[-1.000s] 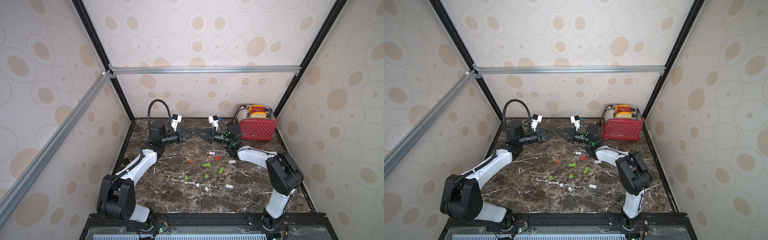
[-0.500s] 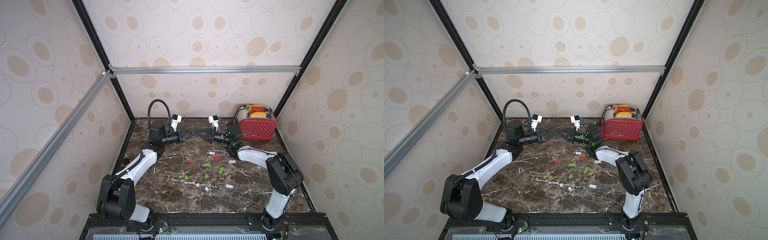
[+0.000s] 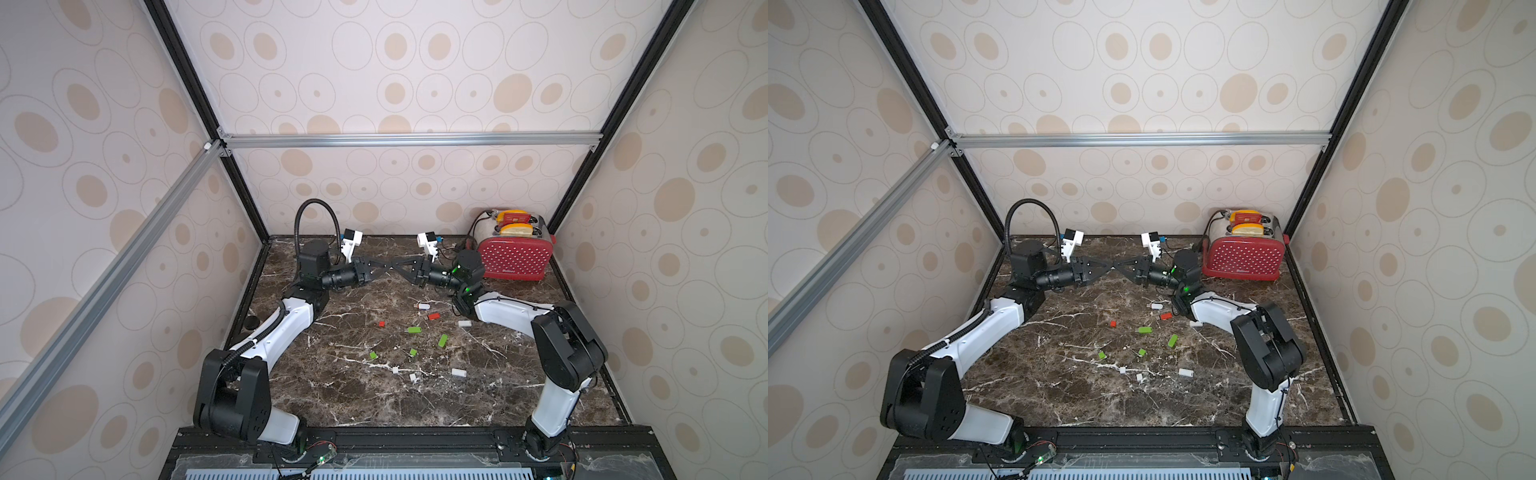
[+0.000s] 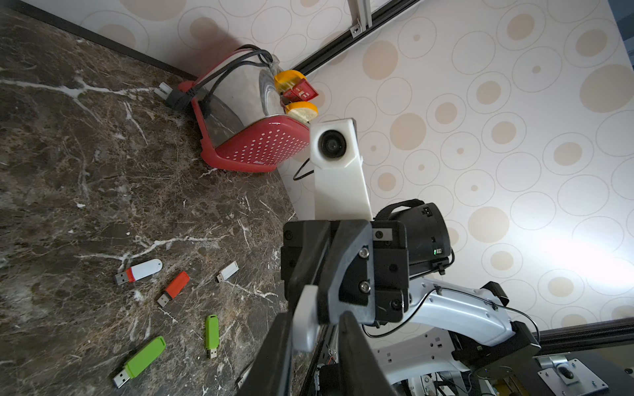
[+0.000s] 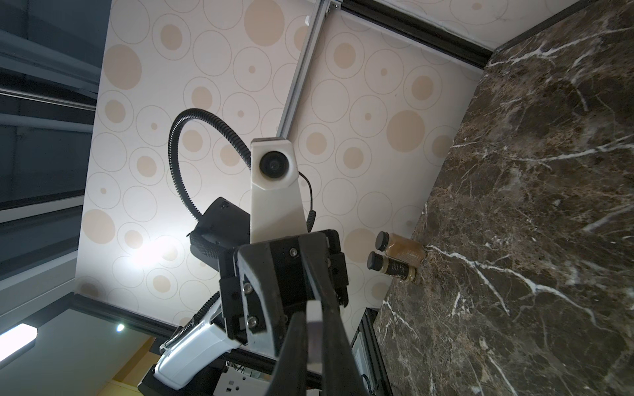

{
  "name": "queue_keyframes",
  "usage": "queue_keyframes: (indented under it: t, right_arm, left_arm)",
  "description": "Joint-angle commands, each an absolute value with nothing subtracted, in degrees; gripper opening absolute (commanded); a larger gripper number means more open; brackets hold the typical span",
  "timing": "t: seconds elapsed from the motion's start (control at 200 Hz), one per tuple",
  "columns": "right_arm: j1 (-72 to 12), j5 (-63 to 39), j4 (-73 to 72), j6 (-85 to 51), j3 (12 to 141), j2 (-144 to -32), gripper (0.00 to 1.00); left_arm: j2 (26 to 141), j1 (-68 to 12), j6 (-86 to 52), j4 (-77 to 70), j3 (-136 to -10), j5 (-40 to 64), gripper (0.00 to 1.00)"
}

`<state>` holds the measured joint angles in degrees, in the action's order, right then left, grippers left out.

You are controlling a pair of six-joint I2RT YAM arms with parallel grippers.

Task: Close the usb drive cover
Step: Pick up the cover from the center of the board.

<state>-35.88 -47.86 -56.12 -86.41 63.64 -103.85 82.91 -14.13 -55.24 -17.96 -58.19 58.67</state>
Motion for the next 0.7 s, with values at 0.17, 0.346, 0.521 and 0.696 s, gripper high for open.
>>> queue_keyframes:
  t: [0.17, 0.346, 0.521, 0.696]
  right_arm:
    - [-36.1, -48.0, -57.4, -86.2, 62.5, -103.3, 0.00]
    - [-36.0, -48.2, -57.4, -86.4, 62.6, -103.5, 0.00]
    - [-36.0, -48.6, -57.0, -86.3, 62.4, -103.7, 0.00]
    - [-36.0, -48.9, -57.0, -86.4, 62.5, -103.8, 0.01]
  left_arm:
    - [81.6, -13.8, -55.3, -19.6, -60.1, 59.9, 0.21]
    - [81.7, -13.7, -55.5, -19.8, -60.2, 59.8, 0.13]
    - [81.9, -13.6, -55.5, -19.9, -60.3, 59.7, 0.07]
    - [82.3, -13.6, -55.7, -19.8, -60.3, 59.8, 0.01]
